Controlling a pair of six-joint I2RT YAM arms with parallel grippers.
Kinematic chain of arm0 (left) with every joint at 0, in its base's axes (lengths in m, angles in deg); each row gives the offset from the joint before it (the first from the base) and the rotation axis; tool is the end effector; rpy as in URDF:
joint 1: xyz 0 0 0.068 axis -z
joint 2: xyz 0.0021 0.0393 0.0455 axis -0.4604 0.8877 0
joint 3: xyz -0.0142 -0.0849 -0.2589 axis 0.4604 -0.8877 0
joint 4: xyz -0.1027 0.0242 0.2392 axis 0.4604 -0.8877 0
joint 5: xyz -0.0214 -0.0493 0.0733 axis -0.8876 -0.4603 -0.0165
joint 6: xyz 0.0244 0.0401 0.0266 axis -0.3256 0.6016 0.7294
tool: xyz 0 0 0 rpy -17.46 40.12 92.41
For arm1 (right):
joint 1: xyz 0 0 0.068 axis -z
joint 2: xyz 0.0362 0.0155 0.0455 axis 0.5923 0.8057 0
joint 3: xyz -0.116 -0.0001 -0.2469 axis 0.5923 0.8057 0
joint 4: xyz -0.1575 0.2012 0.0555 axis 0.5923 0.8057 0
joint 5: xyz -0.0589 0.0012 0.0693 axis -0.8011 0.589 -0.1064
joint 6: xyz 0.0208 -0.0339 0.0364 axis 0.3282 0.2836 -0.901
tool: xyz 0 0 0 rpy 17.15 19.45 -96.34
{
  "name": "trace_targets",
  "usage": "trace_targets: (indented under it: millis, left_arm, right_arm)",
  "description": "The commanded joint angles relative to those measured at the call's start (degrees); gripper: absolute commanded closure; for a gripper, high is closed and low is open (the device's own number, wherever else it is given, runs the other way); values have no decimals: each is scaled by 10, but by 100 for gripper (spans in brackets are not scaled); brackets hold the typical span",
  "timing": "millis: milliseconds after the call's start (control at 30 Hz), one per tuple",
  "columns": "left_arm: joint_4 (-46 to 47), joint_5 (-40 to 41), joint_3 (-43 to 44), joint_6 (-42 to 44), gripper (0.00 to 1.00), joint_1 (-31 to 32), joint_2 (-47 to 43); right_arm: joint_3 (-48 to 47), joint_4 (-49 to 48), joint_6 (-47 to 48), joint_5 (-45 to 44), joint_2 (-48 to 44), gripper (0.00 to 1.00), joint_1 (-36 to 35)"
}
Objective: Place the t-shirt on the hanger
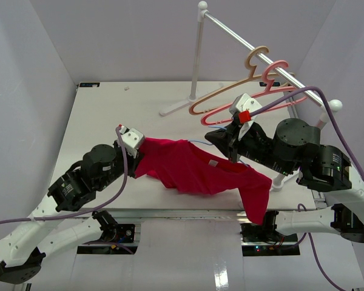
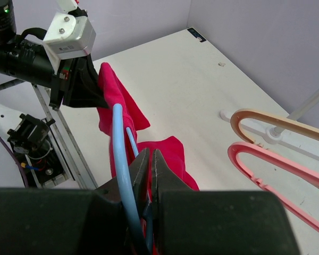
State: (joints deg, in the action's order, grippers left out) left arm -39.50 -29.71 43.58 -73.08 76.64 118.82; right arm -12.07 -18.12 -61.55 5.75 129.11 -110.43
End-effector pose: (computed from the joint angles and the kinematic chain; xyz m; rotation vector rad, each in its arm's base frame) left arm 0.0900 -0.0918 0.3780 0.6666 1.8748 -0.3405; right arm 0.0540 0.1470 0.5304 -0.8121 1.4491 0.6840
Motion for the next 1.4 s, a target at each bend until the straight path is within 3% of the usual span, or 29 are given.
trace_targets:
  millis: [0, 267, 533, 567, 633, 733, 900, 1067, 1200, 1367]
  left_arm:
    - [24, 72, -3, 0, 100, -1, -24]
    - [23, 157, -4, -3, 100, -1, -36]
    - [9, 180, -3, -21, 98, -1, -10]
    - [5, 179, 1, -22, 93, -1, -8]
    - [-8, 160, 17, -27, 55, -1, -4]
    - [-32, 120, 53, -19, 39, -1, -10]
    - [-72, 10, 169, 11, 37, -1, -6]
    - [-85, -93, 230, 69, 39, -1, 25]
    - [-138, -46, 237, 36, 48, -1, 46]
    - [-142, -7, 188, 20, 48, -1, 29]
  right_arm:
    - [-8, -48, 4, -3, -14, 92, -1]
    - [-23, -46, 11, -21, -6, 92, -1]
    - [-60, -38, 17, -27, 35, 92, 0]
    - [-61, -38, 16, -28, 42, 92, 0]
    - [-55, -40, 13, -29, 51, 92, -1]
    - [-49, -41, 11, -26, 64, 92, -1]
    - [-39, -42, 6, -9, 79, 92, -1]
    - [-5, -67, -1, 23, 73, 92, 0]
    - [13, -81, -2, 16, 61, 92, -1]
    - [16, -85, -4, 22, 51, 92, -1]
